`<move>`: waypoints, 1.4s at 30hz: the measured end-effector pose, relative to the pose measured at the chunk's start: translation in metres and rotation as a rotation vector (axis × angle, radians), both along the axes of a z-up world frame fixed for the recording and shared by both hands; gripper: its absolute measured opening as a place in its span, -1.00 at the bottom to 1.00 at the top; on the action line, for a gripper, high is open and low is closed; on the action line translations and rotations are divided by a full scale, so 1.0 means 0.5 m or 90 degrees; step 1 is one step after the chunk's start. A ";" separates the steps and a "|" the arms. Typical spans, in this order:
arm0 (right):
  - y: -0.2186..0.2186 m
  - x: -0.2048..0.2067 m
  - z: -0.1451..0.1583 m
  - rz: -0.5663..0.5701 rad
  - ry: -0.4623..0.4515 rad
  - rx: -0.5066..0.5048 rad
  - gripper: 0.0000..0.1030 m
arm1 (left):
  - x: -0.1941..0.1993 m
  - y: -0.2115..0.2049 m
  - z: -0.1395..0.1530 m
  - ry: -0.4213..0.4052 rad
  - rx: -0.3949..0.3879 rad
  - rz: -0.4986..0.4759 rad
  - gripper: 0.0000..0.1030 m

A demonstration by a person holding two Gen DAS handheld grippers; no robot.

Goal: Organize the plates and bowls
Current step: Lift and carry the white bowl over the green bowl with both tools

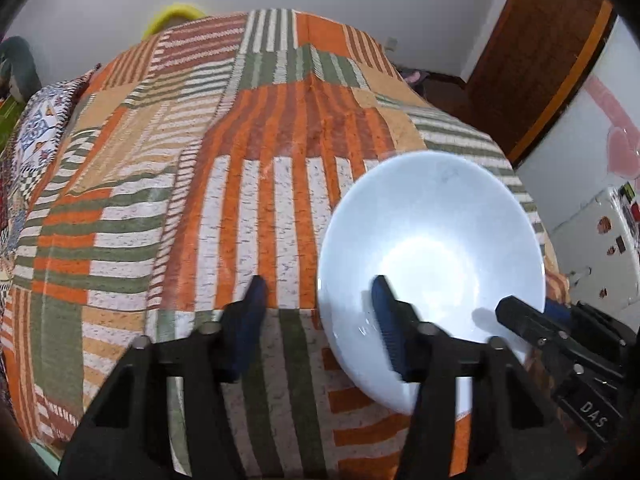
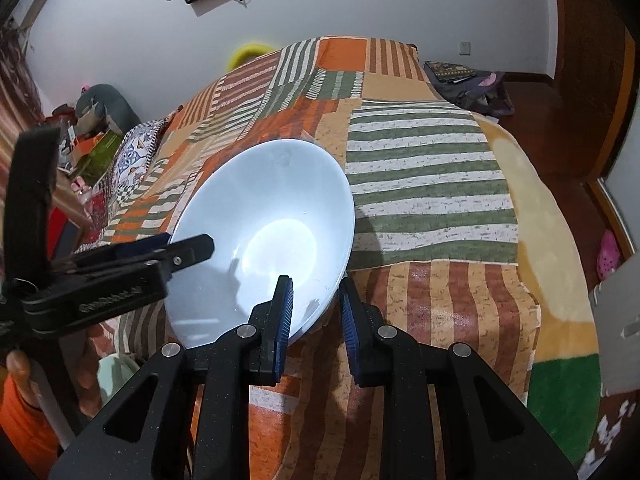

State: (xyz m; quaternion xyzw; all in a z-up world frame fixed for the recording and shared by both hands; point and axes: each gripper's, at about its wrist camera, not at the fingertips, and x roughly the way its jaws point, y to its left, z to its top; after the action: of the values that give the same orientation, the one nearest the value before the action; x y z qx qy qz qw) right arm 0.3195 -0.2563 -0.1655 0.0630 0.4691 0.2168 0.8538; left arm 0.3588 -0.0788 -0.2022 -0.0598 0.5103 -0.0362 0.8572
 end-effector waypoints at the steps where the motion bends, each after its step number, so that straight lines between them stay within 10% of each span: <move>1: 0.001 -0.001 0.000 -0.003 0.001 0.002 -0.59 | 0.005 -0.004 -0.006 0.007 -0.002 -0.009 -0.41; 4: 0.000 -0.005 0.001 -0.015 0.002 0.007 -0.58 | 0.007 -0.013 -0.009 0.002 -0.006 -0.020 -0.68; 16: -0.002 -0.025 0.029 -0.061 0.005 0.018 -0.61 | -0.022 -0.016 0.011 -0.006 0.003 -0.026 -0.68; 42: 0.087 -0.204 0.189 -0.020 -0.087 0.048 -0.61 | -0.321 0.101 0.250 -0.153 -0.018 0.000 -0.66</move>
State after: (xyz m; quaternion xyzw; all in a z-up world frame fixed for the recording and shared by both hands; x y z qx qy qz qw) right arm 0.2174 -0.2130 -0.0712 0.0876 0.4001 0.2251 0.8841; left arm 0.1983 -0.0284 -0.0771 -0.0670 0.4031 -0.0504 0.9113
